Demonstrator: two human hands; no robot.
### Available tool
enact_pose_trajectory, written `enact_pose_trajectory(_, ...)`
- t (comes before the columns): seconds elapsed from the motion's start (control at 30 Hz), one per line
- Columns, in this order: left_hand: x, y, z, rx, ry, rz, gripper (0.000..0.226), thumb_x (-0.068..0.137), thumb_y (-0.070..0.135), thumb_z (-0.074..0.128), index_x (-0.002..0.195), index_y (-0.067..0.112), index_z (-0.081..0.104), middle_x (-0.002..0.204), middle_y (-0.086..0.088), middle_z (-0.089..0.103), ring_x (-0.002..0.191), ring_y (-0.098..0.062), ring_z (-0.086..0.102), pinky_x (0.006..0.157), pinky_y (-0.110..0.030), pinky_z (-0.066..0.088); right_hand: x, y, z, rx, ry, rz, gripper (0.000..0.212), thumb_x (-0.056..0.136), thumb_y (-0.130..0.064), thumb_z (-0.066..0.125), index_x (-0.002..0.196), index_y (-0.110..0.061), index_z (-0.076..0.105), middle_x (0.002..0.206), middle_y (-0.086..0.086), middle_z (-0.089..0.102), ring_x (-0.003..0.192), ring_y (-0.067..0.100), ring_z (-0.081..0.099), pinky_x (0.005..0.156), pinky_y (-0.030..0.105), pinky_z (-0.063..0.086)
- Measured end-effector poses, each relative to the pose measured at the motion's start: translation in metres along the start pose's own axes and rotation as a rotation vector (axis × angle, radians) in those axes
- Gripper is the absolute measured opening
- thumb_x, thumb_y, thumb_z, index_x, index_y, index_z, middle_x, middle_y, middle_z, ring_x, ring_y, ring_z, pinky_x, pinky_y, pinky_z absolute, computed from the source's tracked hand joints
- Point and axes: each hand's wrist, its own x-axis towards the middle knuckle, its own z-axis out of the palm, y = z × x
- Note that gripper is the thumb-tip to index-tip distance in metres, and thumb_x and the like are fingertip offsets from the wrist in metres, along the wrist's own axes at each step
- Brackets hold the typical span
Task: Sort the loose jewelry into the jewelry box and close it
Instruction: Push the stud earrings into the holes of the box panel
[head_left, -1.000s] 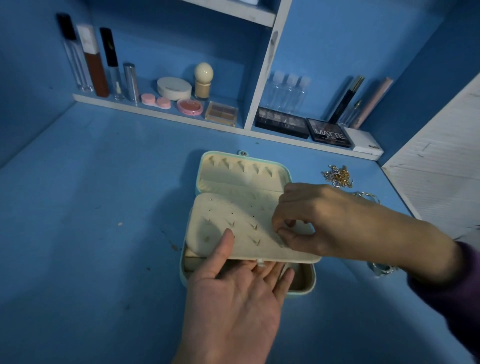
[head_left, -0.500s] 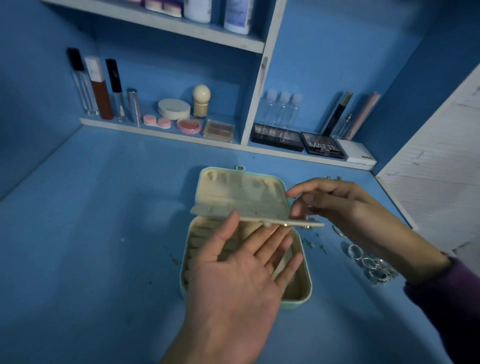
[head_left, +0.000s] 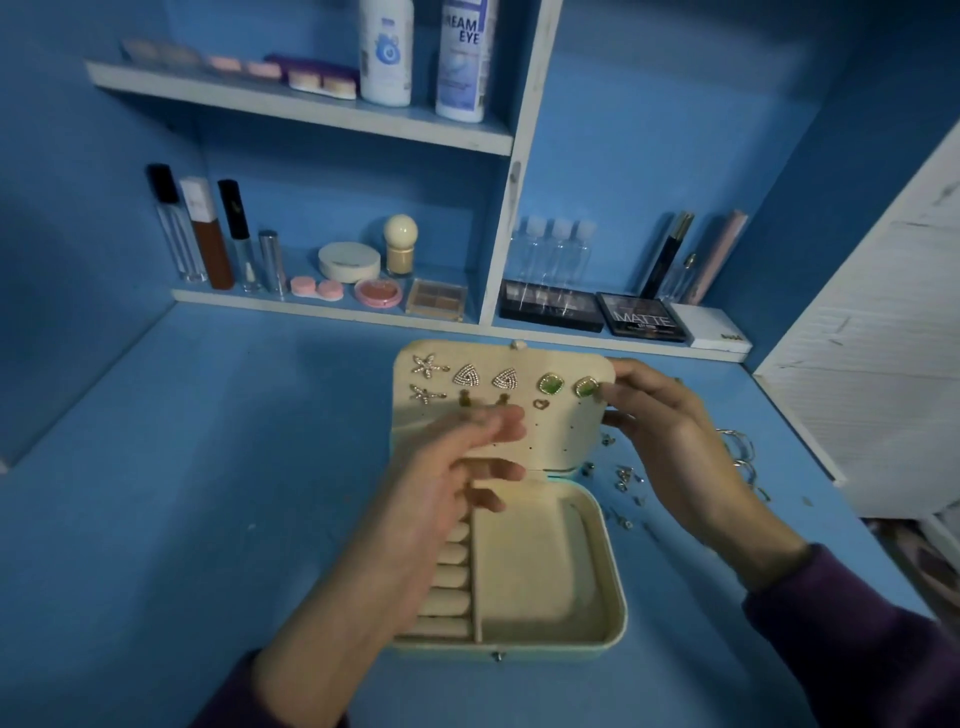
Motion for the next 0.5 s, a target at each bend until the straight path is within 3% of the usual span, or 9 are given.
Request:
enact_pose_trajectory(0.03, 0.002, 0.002, -0.004, 0.091, 0.045, 0.114, 0.018, 0.085, 0.016, 0.055, 0.092, 0.012, 0.071, 0.090, 0.001, 0.073, 0.070, -0.010, 0.060, 0.055, -0.020, 0.044, 0.002, 0.000, 0.002, -0.017, 0.020, 0.008, 0.018, 0.086, -0.011, 0.054, 0.097, -0.009, 0.068, 0.094, 0.003, 0.070, 0.092, 0.015, 0.062, 0.085, 0.029, 0.047)
enact_pose_trajectory(0.13, 0.015, 0.005, -0.022, 0.253, 0.250, 0.421, 0.023, 0.092, 0.008, 0.054, 0.081, 0.021, 0.070, 0.076, 0.012, 0.068, 0.067, 0.000, 0.053, 0.058, -0.014, 0.040, 0.008, -0.001, 0.008, -0.035, 0.056, 0.045, 0.022, 0.093, -0.005, 0.048, 0.101, -0.011, 0.068, 0.092, -0.003, 0.071, 0.086, 0.009, 0.063, 0.082, 0.024, 0.049)
enact_pose_trajectory(0.2, 0.027, 0.004, -0.036, 0.362, 0.375, 0.571, 0.015, 0.089, 0.017, 0.060, 0.086, 0.031, 0.064, 0.084, 0.018, 0.064, 0.076, 0.005, 0.053, 0.067, -0.011, 0.039, 0.011, -0.001, 0.009, -0.032, 0.077, 0.084, 0.023, 0.094, -0.005, 0.047, 0.101, -0.013, 0.068, 0.089, -0.005, 0.071, 0.081, 0.008, 0.063, 0.076, 0.022, 0.049)
enact_pose_trajectory(0.27, 0.041, 0.002, -0.047, 0.478, 0.425, 0.582, 0.015, 0.085, 0.031, 0.058, 0.097, 0.041, 0.056, 0.102, 0.021, 0.057, 0.092, 0.004, 0.051, 0.078, -0.011, 0.036, 0.014, -0.001, 0.010, -0.029, 0.090, 0.129, 0.023, 0.095, -0.007, 0.047, 0.103, -0.012, 0.068, 0.089, -0.001, 0.070, 0.078, 0.010, 0.062, 0.071, 0.022, 0.049)
enact_pose_trajectory(0.33, 0.055, -0.001, -0.056, 0.482, 0.325, 0.481, 0.019, 0.088, 0.032, 0.058, 0.105, 0.041, 0.055, 0.107, 0.022, 0.058, 0.104, 0.000, 0.050, 0.084, -0.011, 0.035, 0.016, -0.001, 0.009, -0.022, 0.084, 0.174, 0.023, 0.095, -0.008, 0.047, 0.105, -0.011, 0.067, 0.090, 0.001, 0.070, 0.077, 0.012, 0.061, 0.066, 0.021, 0.050)
enact_pose_trajectory(0.4, 0.063, -0.004, -0.060, 0.418, 0.189, 0.387, 0.013, 0.092, 0.026, 0.057, 0.099, 0.036, 0.063, 0.096, 0.020, 0.069, 0.099, 0.002, 0.058, 0.081, -0.010, 0.040, 0.018, -0.003, 0.006, -0.018, 0.054, 0.210, 0.024, 0.095, -0.009, 0.047, 0.108, -0.009, 0.067, 0.089, 0.001, 0.069, 0.076, 0.013, 0.061, 0.062, 0.019, 0.049)
enact_pose_trajectory(0.5, 0.065, -0.010, -0.061, 0.492, 0.130, 0.395, 0.013, 0.093, 0.028, 0.054, 0.095, 0.032, 0.066, 0.093, 0.014, 0.072, 0.091, 0.002, 0.063, 0.077, -0.014, 0.046, 0.018, -0.006, -0.001, -0.050, -0.017, 0.225, 0.024, 0.094, -0.008, 0.049, 0.110, -0.009, 0.067, 0.089, 0.004, 0.069, 0.077, 0.014, 0.062, 0.063, 0.019, 0.050)
